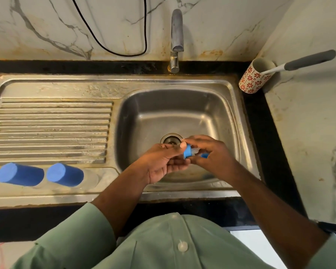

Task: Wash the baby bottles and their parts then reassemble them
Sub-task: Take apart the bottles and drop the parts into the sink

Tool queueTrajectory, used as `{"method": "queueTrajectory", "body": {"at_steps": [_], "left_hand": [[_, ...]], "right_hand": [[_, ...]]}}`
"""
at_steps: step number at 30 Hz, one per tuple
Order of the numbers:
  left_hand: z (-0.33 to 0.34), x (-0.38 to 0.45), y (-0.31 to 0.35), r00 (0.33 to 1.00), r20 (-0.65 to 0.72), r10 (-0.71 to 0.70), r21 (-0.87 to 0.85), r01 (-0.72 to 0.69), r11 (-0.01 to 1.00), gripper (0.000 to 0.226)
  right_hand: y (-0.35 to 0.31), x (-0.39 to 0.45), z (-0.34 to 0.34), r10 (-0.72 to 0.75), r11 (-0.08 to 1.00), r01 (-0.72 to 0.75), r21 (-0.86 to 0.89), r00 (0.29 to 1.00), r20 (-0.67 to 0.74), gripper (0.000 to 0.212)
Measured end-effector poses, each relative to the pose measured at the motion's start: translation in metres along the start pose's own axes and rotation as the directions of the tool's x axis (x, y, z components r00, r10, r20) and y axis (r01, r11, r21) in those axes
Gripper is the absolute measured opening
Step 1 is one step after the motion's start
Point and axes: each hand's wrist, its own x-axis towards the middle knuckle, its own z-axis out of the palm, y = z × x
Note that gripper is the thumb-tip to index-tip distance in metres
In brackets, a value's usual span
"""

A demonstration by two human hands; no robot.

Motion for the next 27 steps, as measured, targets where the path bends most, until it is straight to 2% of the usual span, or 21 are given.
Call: {"method": "queueTrajectory", "body": {"at_steps": [4, 6, 8, 10, 11, 12, 14, 16, 18, 20, 22, 25, 27], "left_hand": [[0.007, 0.01, 0.0, 0.993, -0.102, 0.06, 0.081, -0.051, 0.995, 0.031], [0.007, 0.017, -0.002, 0.987, -0.145, 0.065, 0.11, -0.049, 0.993, 0.029], [0.003, 0.023, -0.003, 0.978, -0.199, 0.065, 0.158, -0.034, 0.987, 0.032], [-0.006, 0.035, -0.007, 0.954, -0.278, 0.114, 0.264, -0.039, 0.964, 0.035], [-0.011, 0.044, -0.009, 0.93, -0.323, 0.178, 0.381, -0.044, 0.923, 0.035], [-0.017, 0.054, -0.011, 0.9, -0.346, 0.267, 0.555, -0.033, 0.831, 0.036], [-0.022, 0.073, -0.015, 0.884, -0.273, 0.38, 0.876, 0.064, 0.479, 0.035], [-0.02, 0.093, -0.023, 0.916, -0.183, 0.356, 0.982, 0.153, 0.112, 0.036], [-0.018, 0.115, -0.032, 0.946, -0.133, 0.297, 0.972, 0.184, -0.149, 0.042], [-0.017, 0.131, -0.04, 0.961, -0.13, 0.244, 0.941, 0.197, -0.276, 0.044], [-0.018, 0.143, -0.045, 0.972, -0.136, 0.191, 0.918, 0.197, -0.345, 0.045], [-0.02, 0.153, -0.051, 0.979, -0.13, 0.155, 0.9, 0.182, -0.396, 0.042], [-0.021, 0.158, -0.055, 0.982, -0.138, 0.125, 0.89, 0.178, -0.42, 0.039]], "right_hand": [[0.011, 0.008, -0.005, 0.038, 0.999, -0.038, 0.006, 0.998, -0.047, 0.059], [0.018, 0.009, -0.005, 0.05, 0.999, -0.05, -0.001, 0.998, -0.024, 0.061], [0.027, 0.011, -0.004, 0.085, 0.992, -0.083, -0.091, 0.996, 0.017, 0.063], [0.043, 0.014, -0.007, 0.168, 0.97, -0.161, -0.179, 0.986, 0.021, 0.063], [0.052, 0.017, -0.009, 0.217, 0.953, -0.207, -0.22, 0.976, 0.021, 0.061], [0.063, 0.019, -0.011, 0.262, 0.927, -0.242, -0.285, 0.964, 0.036, 0.057], [0.082, 0.027, -0.01, 0.341, 0.839, -0.246, -0.485, 0.933, 0.117, 0.045], [0.099, 0.036, -0.002, 0.372, 0.748, -0.13, -0.651, 0.895, 0.249, 0.031], [0.114, 0.048, 0.008, 0.344, 0.681, 0.043, -0.731, 0.863, 0.371, 0.022], [0.125, 0.059, 0.015, 0.301, 0.615, 0.201, -0.762, 0.834, 0.463, 0.019], [0.133, 0.068, 0.018, 0.289, 0.57, 0.311, -0.76, 0.791, 0.54, 0.017], [0.146, 0.073, 0.026, 0.288, 0.48, 0.457, -0.749, 0.724, 0.626, 0.019], [0.157, 0.074, 0.034, 0.346, 0.468, 0.447, -0.763, 0.701, 0.623, 0.02]]}}
